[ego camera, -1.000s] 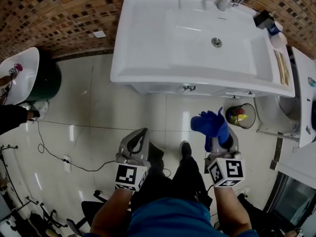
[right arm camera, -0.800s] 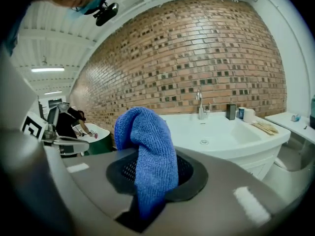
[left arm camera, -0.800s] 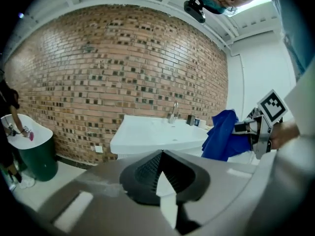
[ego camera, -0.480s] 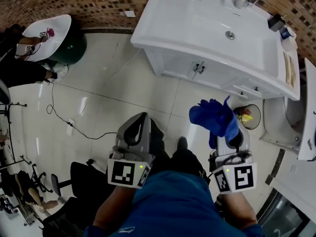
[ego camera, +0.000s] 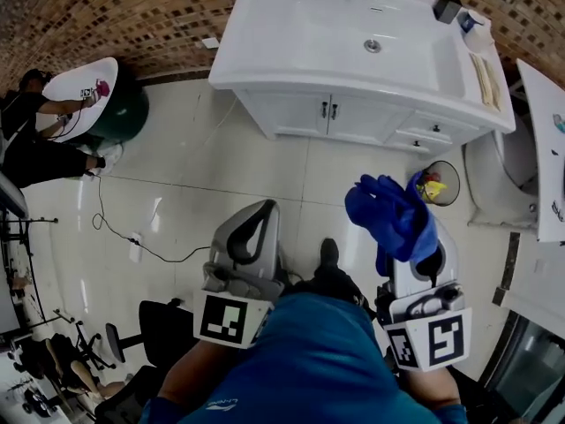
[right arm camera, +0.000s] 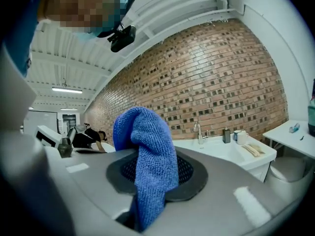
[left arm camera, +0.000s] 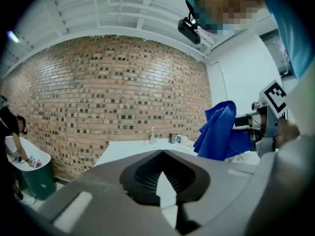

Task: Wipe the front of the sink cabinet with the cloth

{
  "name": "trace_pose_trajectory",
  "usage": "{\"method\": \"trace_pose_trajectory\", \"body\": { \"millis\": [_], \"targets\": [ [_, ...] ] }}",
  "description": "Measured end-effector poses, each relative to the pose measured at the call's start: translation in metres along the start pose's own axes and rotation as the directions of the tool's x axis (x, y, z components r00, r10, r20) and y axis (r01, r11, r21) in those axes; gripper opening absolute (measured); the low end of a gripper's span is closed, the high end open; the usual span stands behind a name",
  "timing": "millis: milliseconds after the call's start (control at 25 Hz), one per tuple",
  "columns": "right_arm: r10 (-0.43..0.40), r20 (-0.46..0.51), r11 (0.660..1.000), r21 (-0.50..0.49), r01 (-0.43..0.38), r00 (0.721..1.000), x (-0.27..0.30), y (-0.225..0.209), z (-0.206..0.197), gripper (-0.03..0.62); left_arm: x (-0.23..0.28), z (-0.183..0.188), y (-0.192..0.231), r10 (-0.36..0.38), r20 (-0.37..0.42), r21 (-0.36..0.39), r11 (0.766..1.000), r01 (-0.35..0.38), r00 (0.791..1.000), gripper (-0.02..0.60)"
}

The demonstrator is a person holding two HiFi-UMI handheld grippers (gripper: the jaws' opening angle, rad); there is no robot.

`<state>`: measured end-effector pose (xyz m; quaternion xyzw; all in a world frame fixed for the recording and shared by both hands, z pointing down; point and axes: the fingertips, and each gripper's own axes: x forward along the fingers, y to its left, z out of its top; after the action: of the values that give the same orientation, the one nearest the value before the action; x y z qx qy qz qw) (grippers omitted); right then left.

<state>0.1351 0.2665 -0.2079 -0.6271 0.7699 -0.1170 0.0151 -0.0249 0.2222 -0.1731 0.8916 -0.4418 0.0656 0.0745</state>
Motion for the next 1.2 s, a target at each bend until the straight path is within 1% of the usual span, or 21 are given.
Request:
{"method": "trace_pose_trajectory", "body": {
  "millis": [80, 200, 400, 560, 600, 640, 680, 720, 760, 800, 840, 920, 1000, 1080, 1120, 1200],
  "targets": [
    [-0.026, 0.015, 1.0, -0.006, 0.027, 1.0, -0.012, 0.005, 0.002, 0.084, -0.009, 0.008, -0.009, -0.034, 0.013, 0.006, 0.999, 0.034, 0.999, 0.006],
    [-0.071, 0.035, 0.997, -0.012, 0.072, 0.997, -0.026, 0.021, 0.0, 0.084, -0.029, 0.013, -0.006, -0.064, 0.025, 0.009, 0.998, 0.063, 0.998, 0.006],
    [-0.16, 0.049, 0.987, -0.002, 0.16, 0.986, -0.043, 0.067, -0.009, 0.084, -0.065, 0.01, 0.024, -0.086, 0.031, 0.02, 0.996, 0.086, 0.996, 0.006],
    [-0.232, 0.046, 0.973, -0.005, 0.232, 0.972, -0.053, 0.105, -0.018, 0.084, -0.09, -0.005, 0.047, -0.135, 0.007, 0.001, 0.991, 0.135, 0.991, 0.006],
    [-0.242, 0.047, 0.97, -0.005, 0.242, 0.969, -0.055, 0.114, -0.02, 0.084, -0.096, -0.009, 0.049, -0.155, -0.002, 0.006, 0.988, 0.155, 0.988, 0.006],
    [-0.244, 0.048, 0.97, -0.008, 0.245, 0.969, -0.057, 0.123, -0.021, 0.084, -0.101, -0.014, 0.05, -0.178, -0.016, 0.023, 0.984, 0.178, 0.984, 0.006],
    [-0.24, 0.049, 0.97, -0.013, 0.241, 0.97, -0.059, 0.132, -0.022, 0.084, -0.106, -0.019, 0.051, -0.204, -0.036, 0.055, 0.977, 0.206, 0.978, 0.006],
    [-0.231, 0.049, 0.972, -0.017, 0.232, 0.972, -0.06, 0.139, -0.024, 0.084, -0.111, -0.026, 0.05, -0.232, -0.069, 0.108, 0.965, 0.239, 0.97, 0.006],
    [-0.222, 0.044, 0.975, -0.018, 0.223, 0.974, -0.062, 0.144, -0.026, 0.084, -0.116, -0.033, 0.048, -0.256, -0.109, 0.17, 0.947, 0.272, 0.96, 0.006],
    [-0.214, 0.033, 0.977, -0.016, 0.214, 0.976, -0.064, 0.148, -0.029, 0.084, -0.12, -0.039, 0.044, -0.269, -0.141, 0.212, 0.932, 0.294, 0.953, 0.006],
    [-0.206, 0.021, 0.978, -0.011, 0.206, 0.978, -0.066, 0.149, -0.033, 0.084, -0.122, -0.042, 0.041, -0.272, -0.156, 0.225, 0.926, 0.302, 0.95, 0.006],
    [-0.19, 0.007, 0.982, -0.018, 0.191, 0.982, -0.072, 0.147, -0.038, 0.084, -0.125, -0.044, 0.029, -0.266, -0.157, 0.206, 0.933, 0.295, 0.951, 0.006],
    [-0.176, 0.002, 0.984, -0.025, 0.176, 0.984, -0.078, 0.141, -0.04, 0.084, -0.123, -0.041, 0.018, -0.251, -0.136, 0.172, 0.947, 0.273, 0.958, 0.006],
    [-0.161, 0.005, 0.987, -0.027, 0.161, 0.987, -0.083, 0.132, -0.039, 0.084, -0.117, -0.033, 0.012, -0.204, -0.076, 0.087, 0.974, 0.211, 0.976, 0.006],
    [-0.153, 0.011, 0.988, -0.028, 0.153, 0.988, -0.085, 0.127, -0.039, 0.083, -0.114, -0.029, 0.009, -0.177, -0.048, 0.049, 0.983, 0.18, 0.983, 0.006],
    [-0.135, 0.015, 0.991, -0.023, 0.135, 0.991, -0.089, 0.118, -0.039, 0.081, -0.112, -0.027, 0.0, -0.143, -0.028, 0.025, 0.989, 0.143, 0.989, 0.006]
  ]
}}
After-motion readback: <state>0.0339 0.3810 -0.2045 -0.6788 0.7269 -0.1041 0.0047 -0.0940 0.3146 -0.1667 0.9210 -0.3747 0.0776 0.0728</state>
